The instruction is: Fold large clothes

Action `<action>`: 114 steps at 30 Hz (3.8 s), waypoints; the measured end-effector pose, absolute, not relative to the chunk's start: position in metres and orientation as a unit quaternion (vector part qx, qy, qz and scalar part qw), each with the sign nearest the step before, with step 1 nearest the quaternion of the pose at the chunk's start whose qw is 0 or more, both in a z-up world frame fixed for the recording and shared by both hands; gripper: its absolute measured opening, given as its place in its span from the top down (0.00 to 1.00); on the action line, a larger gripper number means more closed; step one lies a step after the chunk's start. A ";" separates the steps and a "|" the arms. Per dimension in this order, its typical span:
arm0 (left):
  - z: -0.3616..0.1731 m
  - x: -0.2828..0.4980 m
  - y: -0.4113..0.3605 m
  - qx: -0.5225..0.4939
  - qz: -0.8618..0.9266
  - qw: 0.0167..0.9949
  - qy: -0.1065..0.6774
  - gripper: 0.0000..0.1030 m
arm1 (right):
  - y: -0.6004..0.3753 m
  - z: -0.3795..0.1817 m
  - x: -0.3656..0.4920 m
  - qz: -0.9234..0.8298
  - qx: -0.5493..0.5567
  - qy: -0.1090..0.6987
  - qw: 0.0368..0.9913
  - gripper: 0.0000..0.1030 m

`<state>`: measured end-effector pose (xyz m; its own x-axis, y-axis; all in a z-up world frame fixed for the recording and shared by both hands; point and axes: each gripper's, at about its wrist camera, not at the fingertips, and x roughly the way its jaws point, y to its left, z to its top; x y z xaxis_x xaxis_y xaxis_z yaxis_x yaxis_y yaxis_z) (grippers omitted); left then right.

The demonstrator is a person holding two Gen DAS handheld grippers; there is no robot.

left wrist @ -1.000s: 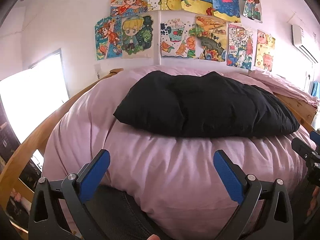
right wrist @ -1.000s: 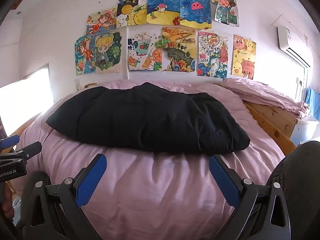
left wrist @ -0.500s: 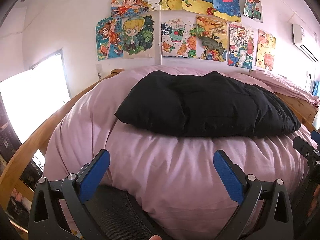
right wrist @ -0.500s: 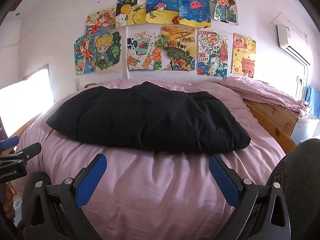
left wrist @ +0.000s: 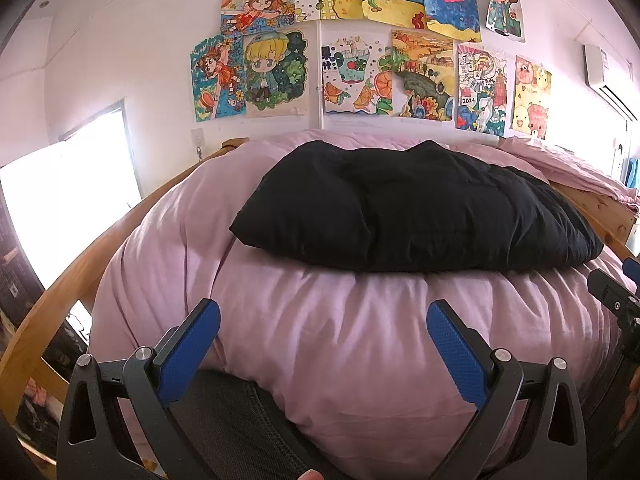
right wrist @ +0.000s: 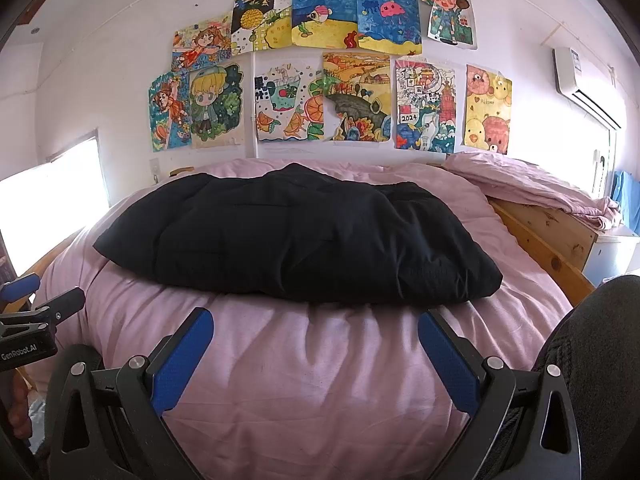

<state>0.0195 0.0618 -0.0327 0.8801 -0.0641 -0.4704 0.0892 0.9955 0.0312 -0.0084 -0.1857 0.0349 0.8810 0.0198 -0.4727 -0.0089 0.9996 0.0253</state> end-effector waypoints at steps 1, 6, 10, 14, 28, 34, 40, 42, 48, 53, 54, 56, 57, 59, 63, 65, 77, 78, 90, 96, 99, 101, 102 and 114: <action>-0.033 0.019 0.062 0.026 -0.039 0.969 0.242 0.01 | -0.186 0.035 -0.008 0.008 0.012 0.244 0.970 0.00; -0.033 0.020 0.063 0.027 -0.040 0.969 0.241 0.01 | -0.185 0.035 -0.008 0.007 0.012 0.244 0.970 0.00; -0.033 0.019 0.063 0.029 -0.038 0.969 0.243 0.01 | -0.185 0.035 -0.008 0.007 0.013 0.244 0.970 0.00; -0.032 0.020 0.067 0.034 -0.038 0.969 0.244 0.01 | -0.185 0.035 -0.009 0.007 0.013 0.244 0.970 0.00; -0.032 0.021 0.072 0.036 -0.041 0.969 0.243 0.01 | -0.184 0.035 -0.009 0.007 0.014 0.244 0.970 0.00; -0.031 0.021 0.073 0.037 -0.041 0.969 0.243 0.01 | -0.184 0.036 -0.009 0.007 0.015 0.244 0.970 0.00; -0.032 0.021 0.074 0.037 -0.041 0.969 0.242 0.01 | -0.183 0.036 -0.009 0.006 0.015 0.244 0.970 0.00; -0.032 0.022 0.076 0.038 -0.042 0.968 0.243 0.01 | -0.183 0.036 -0.009 0.007 0.015 0.244 0.970 0.00; -0.032 0.021 0.074 0.038 -0.042 0.969 0.242 0.01 | -0.183 0.036 -0.009 0.006 0.016 0.244 0.970 0.00; -0.031 0.021 0.075 0.039 -0.042 0.969 0.242 0.01 | -0.182 0.036 -0.009 0.006 0.016 0.243 0.970 0.00; -0.031 0.021 0.075 0.039 -0.042 0.969 0.242 0.01 | -0.182 0.036 -0.009 0.006 0.016 0.244 0.970 0.00; -0.031 0.022 0.077 0.039 -0.042 0.969 0.241 0.01 | -0.182 0.036 -0.008 0.006 0.017 0.244 0.970 0.00; -0.031 0.021 0.075 0.039 -0.042 0.969 0.242 0.01 | -0.182 0.036 -0.009 0.006 0.017 0.244 0.970 0.00; -0.031 0.021 0.076 0.040 -0.042 0.969 0.242 0.01 | -0.182 0.036 -0.009 0.006 0.017 0.243 0.970 0.00; -0.031 0.022 0.078 0.040 -0.043 0.969 0.242 0.01 | -0.180 0.036 -0.009 0.005 0.017 0.244 0.970 0.00; -0.032 0.021 0.076 0.040 -0.043 0.969 0.242 0.01 | -0.181 0.036 -0.009 0.005 0.017 0.244 0.970 0.00; -0.031 0.021 0.076 0.041 -0.043 0.969 0.240 0.01 | -0.179 0.036 -0.009 0.005 0.019 0.244 0.970 0.00; -0.030 0.021 0.077 0.041 -0.043 0.969 0.241 0.01 | -0.179 0.036 -0.009 0.004 0.019 0.244 0.970 0.00; -0.030 0.020 0.078 0.043 -0.038 0.970 0.238 0.01 | -0.177 0.036 -0.009 0.003 0.020 0.244 0.970 0.00; -0.028 0.023 0.086 0.046 -0.018 0.970 0.238 0.01 | -0.177 0.036 -0.009 0.004 0.020 0.244 0.970 0.00; -0.029 0.024 0.091 0.043 -0.019 0.970 0.240 0.01 | -0.176 0.036 -0.009 0.003 0.020 0.244 0.970 0.00; -0.030 0.026 0.093 0.046 -0.016 0.970 0.240 0.01 | -0.176 0.036 -0.009 0.003 0.021 0.244 0.970 0.00; -0.030 0.025 0.092 0.046 -0.015 0.970 0.239 0.01 | -0.177 0.036 -0.009 0.003 0.021 0.244 0.969 0.00; -0.036 0.025 0.092 0.051 -0.012 0.969 0.242 0.01 | -0.176 0.035 -0.009 0.003 0.021 0.245 0.969 0.00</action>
<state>0.0245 0.0920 -0.0359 0.8828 0.0004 -0.4697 0.0488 0.9945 0.0925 -0.0089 -0.1755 0.0350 0.8798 0.0161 -0.4751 0.0047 0.9991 0.0426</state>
